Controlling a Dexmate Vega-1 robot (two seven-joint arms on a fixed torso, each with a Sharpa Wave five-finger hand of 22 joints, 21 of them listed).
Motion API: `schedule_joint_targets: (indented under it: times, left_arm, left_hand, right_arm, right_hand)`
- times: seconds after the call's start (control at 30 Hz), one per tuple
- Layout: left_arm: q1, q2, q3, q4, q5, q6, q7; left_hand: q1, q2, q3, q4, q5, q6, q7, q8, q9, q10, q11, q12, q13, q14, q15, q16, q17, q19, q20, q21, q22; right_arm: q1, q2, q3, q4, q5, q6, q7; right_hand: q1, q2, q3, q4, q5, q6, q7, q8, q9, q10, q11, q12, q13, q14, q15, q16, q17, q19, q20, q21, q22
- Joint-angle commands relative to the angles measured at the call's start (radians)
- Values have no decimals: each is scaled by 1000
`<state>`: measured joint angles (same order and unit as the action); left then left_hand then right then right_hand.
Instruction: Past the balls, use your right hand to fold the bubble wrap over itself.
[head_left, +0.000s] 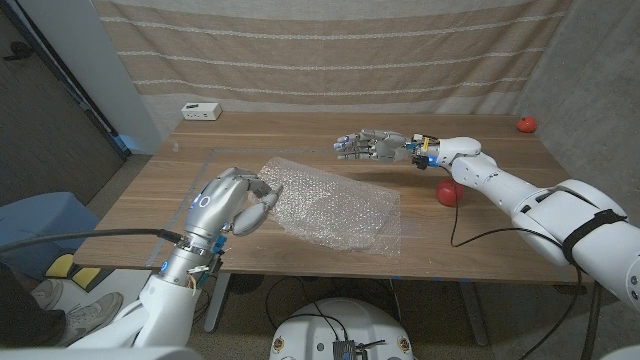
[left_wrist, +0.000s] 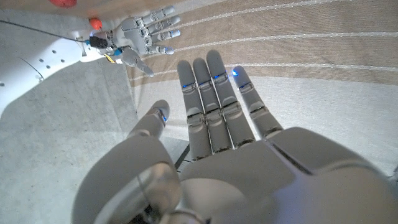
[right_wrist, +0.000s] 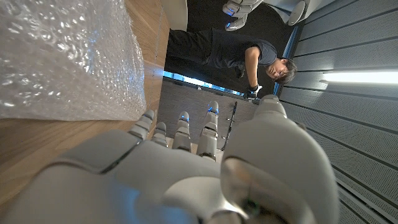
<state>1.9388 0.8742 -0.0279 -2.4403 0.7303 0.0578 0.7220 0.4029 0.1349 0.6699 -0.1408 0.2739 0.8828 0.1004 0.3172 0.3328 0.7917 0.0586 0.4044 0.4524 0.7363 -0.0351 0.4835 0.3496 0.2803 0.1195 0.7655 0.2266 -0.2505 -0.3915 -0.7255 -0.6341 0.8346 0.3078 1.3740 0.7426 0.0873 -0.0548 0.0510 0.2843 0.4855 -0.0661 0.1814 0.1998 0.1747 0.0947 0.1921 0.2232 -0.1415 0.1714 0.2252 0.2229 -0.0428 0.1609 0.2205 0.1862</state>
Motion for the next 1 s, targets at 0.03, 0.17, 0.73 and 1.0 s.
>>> schedule_joint_targets:
  times: [0.03, 0.17, 0.73, 1.0]
  left_arm:
    - [-66, -218, -60, 134, -253, -266, -68]
    - [-176, -242, -29, 237, -387, -365, -136]
    - [-526, -257, 96, 554, -804, -524, -426]
    - [-653, -244, 154, 657, -937, -526, -527]
  left_hand:
    - [-45, -20, 7, -3, 6, -224, -62, -126, -61, -211, -4, -132, -60, -223, 19, -157, -90, -115, 30, -27, -16]
    - [-70, -8, 6, 8, -5, -396, -117, -153, -102, -322, -13, -195, -100, -327, 35, -230, -132, -161, 32, -46, -28]
    - [-177, -25, -12, 95, -99, -759, -189, -150, -156, -643, -38, -231, -226, -629, 58, -315, -173, -333, -17, -145, -43]
    - [-216, -20, -31, 116, -102, -857, -184, -156, -159, -724, -56, -228, -254, -702, 58, -311, -172, -370, -33, -175, -45]
  right_arm:
    - [-96, -41, 70, -194, 19, -21, -167]
    - [-216, -78, 149, -388, 9, -44, -396]
    - [-333, -93, 221, -605, -127, -25, -780]
    - [-329, -76, 224, -585, -143, -39, -840]
  right_hand:
    - [9, 15, 5, -9, -5, -2, 2, 5, -3, 2, 1, 9, 0, 18, -10, 10, 1, 35, -6, 10, -1]
    - [41, 39, 26, -31, -21, -18, -1, 7, -7, 5, -22, 13, -3, 69, -24, 25, -5, 97, -15, 27, -2]
    - [-25, 56, 30, -11, -89, -183, -23, -15, -14, -29, -12, 7, -14, 140, -47, 34, -8, 174, -39, 35, -3]
    - [-95, 44, 8, 15, -96, -304, -29, -20, -16, -39, -11, 6, -20, 141, -73, 20, -15, 175, -43, 23, -5]
